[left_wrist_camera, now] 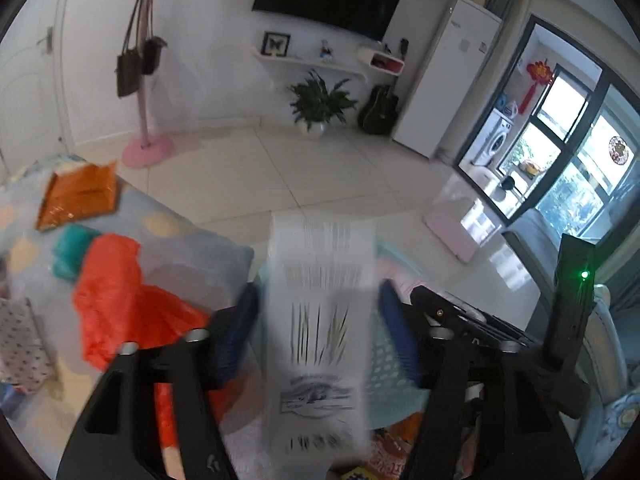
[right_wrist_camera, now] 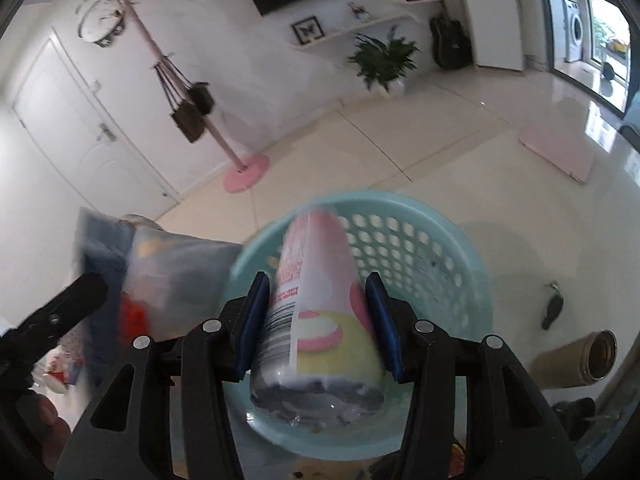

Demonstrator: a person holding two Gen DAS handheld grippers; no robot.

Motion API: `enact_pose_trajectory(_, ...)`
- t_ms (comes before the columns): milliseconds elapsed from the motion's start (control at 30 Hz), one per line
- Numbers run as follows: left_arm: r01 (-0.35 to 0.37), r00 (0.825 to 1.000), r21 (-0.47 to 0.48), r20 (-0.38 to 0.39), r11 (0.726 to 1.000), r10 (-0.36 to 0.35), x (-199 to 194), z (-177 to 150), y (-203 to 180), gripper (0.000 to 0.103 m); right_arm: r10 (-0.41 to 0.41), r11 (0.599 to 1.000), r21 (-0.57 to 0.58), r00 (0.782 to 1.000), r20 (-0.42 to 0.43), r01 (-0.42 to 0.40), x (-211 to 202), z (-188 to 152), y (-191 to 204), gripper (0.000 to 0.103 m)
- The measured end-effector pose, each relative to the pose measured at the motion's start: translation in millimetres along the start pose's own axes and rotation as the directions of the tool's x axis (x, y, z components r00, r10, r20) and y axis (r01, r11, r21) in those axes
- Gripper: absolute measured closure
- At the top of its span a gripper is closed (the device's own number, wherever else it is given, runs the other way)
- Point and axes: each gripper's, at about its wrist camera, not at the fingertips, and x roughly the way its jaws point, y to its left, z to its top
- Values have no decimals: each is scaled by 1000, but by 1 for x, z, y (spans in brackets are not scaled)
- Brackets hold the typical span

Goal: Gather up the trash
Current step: 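Carry the spray can and milk carton over the basket and release both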

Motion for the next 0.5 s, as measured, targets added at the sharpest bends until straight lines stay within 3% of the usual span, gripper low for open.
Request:
enact_pose_trajectory(233, -14, 1000, -8, 19, 1000, 14, -4, -6, 8, 32, -9, 1000, 18, 1000, -26, 10, 12, 0, -8, 56)
enact_pose_trajectory(500, -19, 997, -9, 69, 1000, 20, -30, -1, 14, 33, 21, 1000, -20, 1000, 3, -21, -4, 2, 12, 56)
